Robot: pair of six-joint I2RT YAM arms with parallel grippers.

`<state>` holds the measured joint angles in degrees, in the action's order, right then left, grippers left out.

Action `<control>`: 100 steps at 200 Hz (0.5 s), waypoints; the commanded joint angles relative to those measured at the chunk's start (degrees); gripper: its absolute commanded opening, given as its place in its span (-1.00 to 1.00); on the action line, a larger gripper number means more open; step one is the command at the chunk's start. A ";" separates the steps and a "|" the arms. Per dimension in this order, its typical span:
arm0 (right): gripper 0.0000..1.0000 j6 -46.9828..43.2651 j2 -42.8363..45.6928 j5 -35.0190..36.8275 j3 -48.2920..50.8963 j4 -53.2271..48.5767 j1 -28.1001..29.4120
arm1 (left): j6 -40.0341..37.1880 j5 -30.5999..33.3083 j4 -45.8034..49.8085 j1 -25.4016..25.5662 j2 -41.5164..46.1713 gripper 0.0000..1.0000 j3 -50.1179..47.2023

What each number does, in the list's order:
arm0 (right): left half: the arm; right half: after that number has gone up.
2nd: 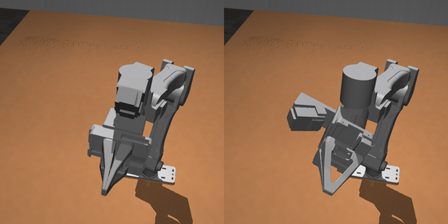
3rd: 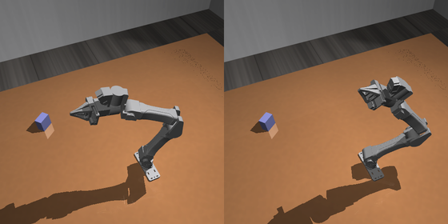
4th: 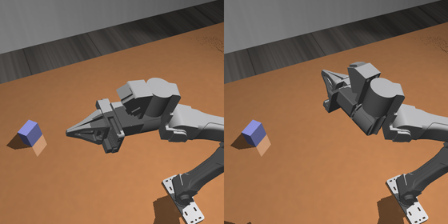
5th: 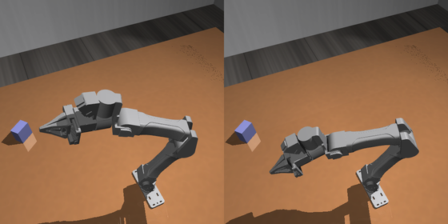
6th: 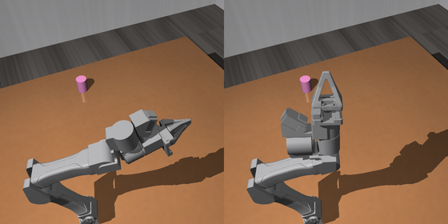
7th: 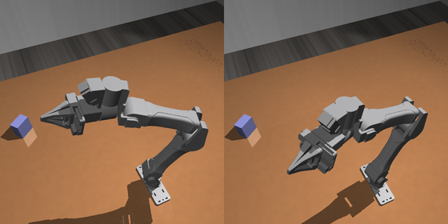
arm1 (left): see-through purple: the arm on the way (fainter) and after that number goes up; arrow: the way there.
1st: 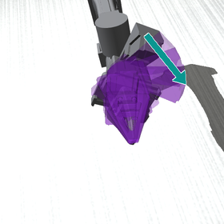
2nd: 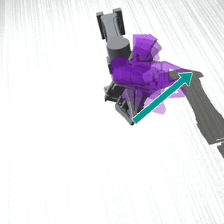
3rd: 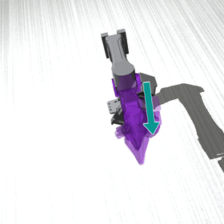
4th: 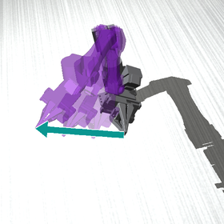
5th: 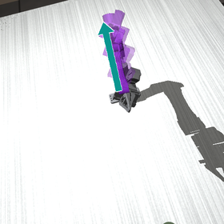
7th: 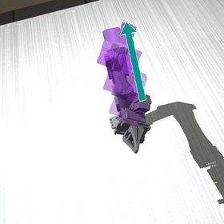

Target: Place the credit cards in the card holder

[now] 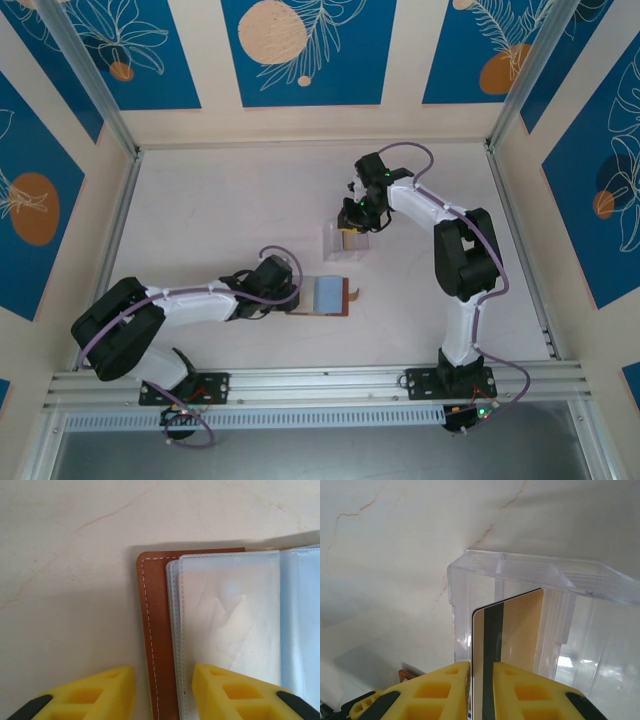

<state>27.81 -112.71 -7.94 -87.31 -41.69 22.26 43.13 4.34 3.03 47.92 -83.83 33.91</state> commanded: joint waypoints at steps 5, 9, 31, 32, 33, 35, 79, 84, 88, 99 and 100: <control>-0.59 -0.57 1.21 -0.56 0.54 -0.96 -0.29 | 0.30 -1.26 0.93 0.51 -3.62 -0.27 -2.01; -0.59 -0.54 1.20 -0.42 0.62 -1.02 -0.29 | 0.28 -1.22 0.94 0.52 -3.48 -0.27 -2.03; -0.62 -0.48 1.56 -0.41 0.78 -0.85 -0.38 | 0.33 -1.19 1.02 0.51 -3.52 -0.27 -2.07; -0.62 -0.52 1.54 -0.41 0.84 -0.85 -0.38 | 0.35 -1.18 1.02 0.51 -3.48 -0.27 -2.04; -0.62 -0.50 1.58 -0.40 0.83 -0.85 -0.38 | 0.32 -1.18 1.02 0.51 -3.46 -0.27 -2.02; -0.63 -0.53 1.54 -0.40 0.87 -0.91 -0.38 | 0.29 -1.15 1.02 0.51 -3.45 -0.27 -2.01; -0.67 -0.65 2.06 0.60 1.39 -1.14 -0.55 | 0.30 -1.26 0.96 0.54 -3.53 -0.27 -1.96; -0.68 -0.65 2.23 0.77 1.47 -1.20 -0.57 | 0.29 -1.26 1.01 0.51 -3.51 -0.27 -1.93; -0.68 -0.65 2.29 0.89 1.51 -1.13 -0.63 | 0.28 -1.28 0.94 0.56 -3.52 -0.27 -2.03; -0.68 -0.74 2.33 0.78 1.57 -1.11 -0.63 | 0.28 -1.26 0.89 0.52 -3.49 -0.27 -2.03; -0.68 -0.74 2.32 0.81 1.55 -1.11 -0.64 | 0.28 -1.26 0.91 0.56 -3.56 -0.27 -2.02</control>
<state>27.81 -112.68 -7.42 -86.83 -41.60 22.02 43.16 4.34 3.01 47.92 -83.81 33.91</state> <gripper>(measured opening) 0.163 0.364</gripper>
